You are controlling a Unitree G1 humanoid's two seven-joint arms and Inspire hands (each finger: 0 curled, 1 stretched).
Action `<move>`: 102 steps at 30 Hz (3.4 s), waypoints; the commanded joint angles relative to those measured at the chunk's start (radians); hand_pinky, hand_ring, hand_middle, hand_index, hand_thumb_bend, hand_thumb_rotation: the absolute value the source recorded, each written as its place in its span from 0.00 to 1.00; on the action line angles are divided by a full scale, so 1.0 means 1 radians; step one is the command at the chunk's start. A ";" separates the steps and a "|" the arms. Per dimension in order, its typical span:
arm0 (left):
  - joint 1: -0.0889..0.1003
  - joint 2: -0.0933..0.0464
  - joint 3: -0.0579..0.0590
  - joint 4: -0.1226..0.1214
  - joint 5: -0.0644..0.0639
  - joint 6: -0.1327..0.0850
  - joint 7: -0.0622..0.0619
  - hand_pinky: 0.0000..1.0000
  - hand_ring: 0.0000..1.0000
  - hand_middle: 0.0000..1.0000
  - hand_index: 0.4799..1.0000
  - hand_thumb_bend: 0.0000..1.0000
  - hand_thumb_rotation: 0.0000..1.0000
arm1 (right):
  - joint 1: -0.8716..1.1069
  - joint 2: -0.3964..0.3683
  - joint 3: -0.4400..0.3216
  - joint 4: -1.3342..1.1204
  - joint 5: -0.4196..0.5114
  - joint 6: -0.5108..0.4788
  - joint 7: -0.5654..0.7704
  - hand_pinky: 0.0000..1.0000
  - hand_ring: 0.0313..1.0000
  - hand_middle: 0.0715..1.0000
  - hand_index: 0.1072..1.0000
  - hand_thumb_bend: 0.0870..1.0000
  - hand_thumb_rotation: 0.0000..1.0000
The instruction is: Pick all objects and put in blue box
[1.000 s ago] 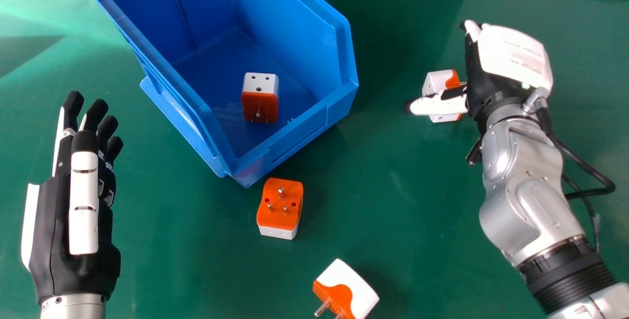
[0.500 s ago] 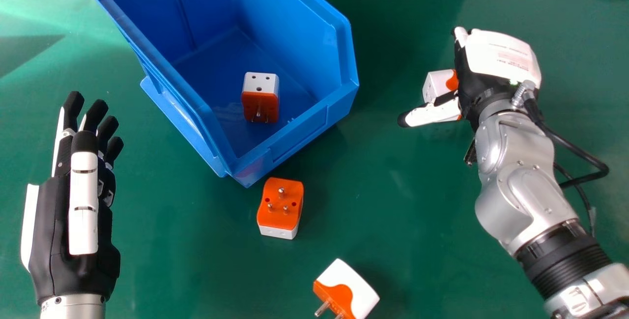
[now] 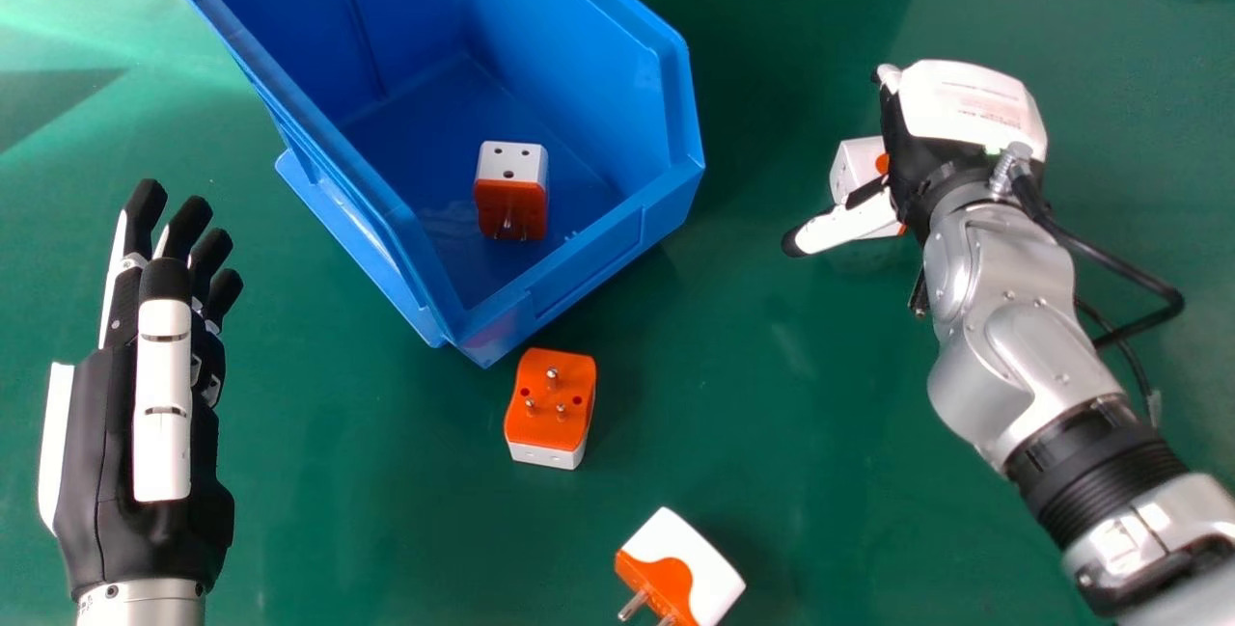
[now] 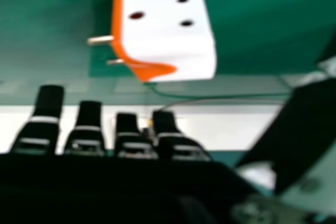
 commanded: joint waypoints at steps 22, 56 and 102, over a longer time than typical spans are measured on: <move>0.005 0.038 0.024 -0.025 -0.011 0.000 -0.005 0.97 0.96 0.98 1.00 0.51 0.89 | -0.124 -0.021 0.004 0.174 0.061 -0.057 -0.027 0.74 0.83 0.87 0.84 0.79 0.36; 0.021 0.030 0.026 -0.041 -0.019 0.002 0.002 0.98 0.97 0.98 1.00 0.46 0.94 | -0.186 -0.003 0.000 0.331 0.172 -0.100 -0.109 0.45 0.57 0.61 0.59 0.79 0.29; 0.049 0.030 0.022 -0.090 -0.011 0.028 0.029 0.98 0.95 0.96 0.97 0.46 0.94 | -0.176 0.022 0.006 0.475 0.183 -0.235 -0.388 0.16 0.20 0.43 0.42 0.48 0.00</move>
